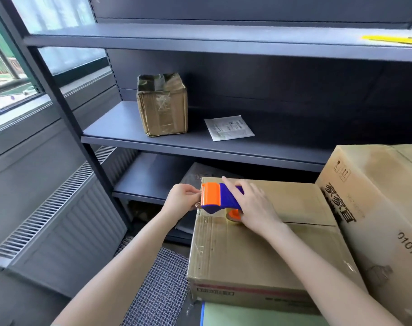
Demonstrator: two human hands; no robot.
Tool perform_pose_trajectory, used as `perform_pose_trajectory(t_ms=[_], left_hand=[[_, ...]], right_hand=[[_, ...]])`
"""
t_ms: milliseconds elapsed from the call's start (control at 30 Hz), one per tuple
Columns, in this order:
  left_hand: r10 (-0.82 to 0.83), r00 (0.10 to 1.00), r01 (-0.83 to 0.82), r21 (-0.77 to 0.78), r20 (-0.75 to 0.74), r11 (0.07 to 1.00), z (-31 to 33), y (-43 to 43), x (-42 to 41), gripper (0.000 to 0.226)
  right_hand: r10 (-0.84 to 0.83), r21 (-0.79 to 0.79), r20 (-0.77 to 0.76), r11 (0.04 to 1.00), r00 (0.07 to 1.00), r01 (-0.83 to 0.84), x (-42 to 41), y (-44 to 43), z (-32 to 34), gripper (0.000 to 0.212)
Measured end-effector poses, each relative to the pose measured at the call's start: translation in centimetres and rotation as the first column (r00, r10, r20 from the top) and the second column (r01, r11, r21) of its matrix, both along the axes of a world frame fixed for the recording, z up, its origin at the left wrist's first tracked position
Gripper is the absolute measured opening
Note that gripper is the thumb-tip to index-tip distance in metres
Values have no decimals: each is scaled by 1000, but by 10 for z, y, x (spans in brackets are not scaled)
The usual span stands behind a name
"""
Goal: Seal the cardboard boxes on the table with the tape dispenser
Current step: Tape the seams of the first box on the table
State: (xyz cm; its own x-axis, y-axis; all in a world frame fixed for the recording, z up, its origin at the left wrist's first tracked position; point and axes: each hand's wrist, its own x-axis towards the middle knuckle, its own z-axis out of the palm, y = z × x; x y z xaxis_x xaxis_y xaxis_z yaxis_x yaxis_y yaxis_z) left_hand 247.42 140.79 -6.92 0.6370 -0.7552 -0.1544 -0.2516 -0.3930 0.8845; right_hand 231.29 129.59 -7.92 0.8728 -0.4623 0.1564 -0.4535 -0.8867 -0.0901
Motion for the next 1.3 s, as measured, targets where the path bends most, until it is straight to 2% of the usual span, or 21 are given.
perform_pose_trajectory(t_ms=[200,367,633,767,900,1000,1167,1300], left_hand=[[11,998,-10,14,-55,1000,-2,0,-1,18],[35,999,-33,55,-25,998,-6,-1,0,19],[65,990,-51,107,-128,993,-10,1,3,24],[69,985,-54,100,-158,993,-5,4,9,22],[54,995,-40,146,-87,988,-4,5,11,24],[137,991,-136,161,3,978,-7,16,28,28],[117,992,-105,243,-37,964,-18,19,32,24],[140,990,-143,244,29,959,-39,9,22,25]], right_hand=[[15,70,42,997,999,-18,6,-6,3,75],[58,39,-39,998,998,-56,9,-9,7,76],[117,30,-56,993,992,-116,3,-10,20,71],[95,7,-61,995,994,-95,7,-10,24,65],[101,6,-63,995,993,-101,7,-9,26,67],[67,7,-87,998,994,-66,-5,-19,26,69],[72,-35,-154,996,985,-78,-15,-28,28,65],[33,-20,-185,999,982,-37,-19,-21,24,56]])
